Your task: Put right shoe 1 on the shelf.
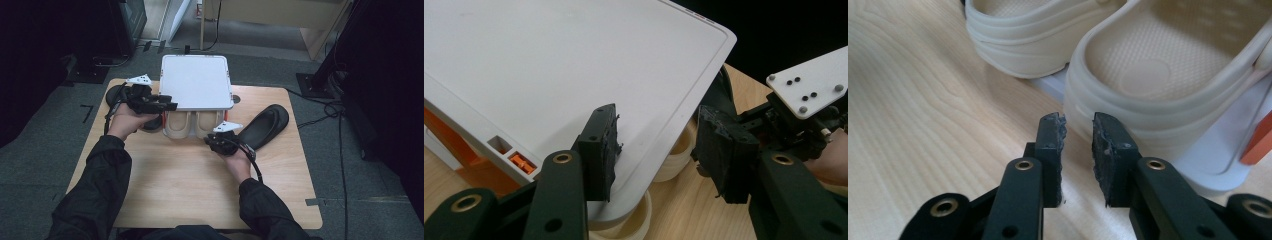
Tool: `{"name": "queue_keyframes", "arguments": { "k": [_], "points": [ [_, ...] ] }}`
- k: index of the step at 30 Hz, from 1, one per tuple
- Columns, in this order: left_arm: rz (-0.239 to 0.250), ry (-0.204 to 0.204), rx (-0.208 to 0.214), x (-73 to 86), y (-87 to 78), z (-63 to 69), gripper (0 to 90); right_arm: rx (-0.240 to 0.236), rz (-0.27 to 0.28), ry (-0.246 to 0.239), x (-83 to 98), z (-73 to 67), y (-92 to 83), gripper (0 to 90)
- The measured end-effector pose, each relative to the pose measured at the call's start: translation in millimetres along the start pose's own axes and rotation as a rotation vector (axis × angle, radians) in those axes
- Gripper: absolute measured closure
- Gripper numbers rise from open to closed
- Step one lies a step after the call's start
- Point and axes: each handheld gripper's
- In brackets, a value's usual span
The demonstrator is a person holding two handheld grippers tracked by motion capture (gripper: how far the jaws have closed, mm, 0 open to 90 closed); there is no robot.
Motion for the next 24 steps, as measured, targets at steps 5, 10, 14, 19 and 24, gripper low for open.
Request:
{"name": "queue_keyframes", "arguments": {
  "k": [5, 10, 14, 19, 24],
  "points": [
    [-0.014, -0.025, -0.014, -1.1, -4.9, -0.4, 47.1, -0.043, 0.013, 0.005, 0.0, -2.5, -15.7, 69.0],
    [-0.03, -0.01, -0.038, -1.9, -11.6, 4.6, 44.6, -0.082, 0.026, 0.008, 3.3, -1.9, -34.4, 64.0],
    [-0.018, -0.007, -0.057, -1.7, -21.9, 6.1, 42.9, -0.105, 0.024, 0.015, 7.7, 0.5, -46.2, 60.6],
    [-0.007, -0.02, -0.111, 8.7, -35.9, 1.3, 42.7, -0.123, 0.024, 0.009, 14.0, 4.3, -56.4, 58.0],
    [-0.004, -0.046, -0.167, 22.3, -49.1, -7.5, 42.9, -0.134, 0.026, 0.0, 20.8, 8.0, -64.8, 55.2]
  ]
}}
Point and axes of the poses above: each handheld gripper's, and its own axes: y roughly forward along the jaws, x roughly out of its underside, z roughly to its right, and after that the axes turned 2 degrees about x, right-handed
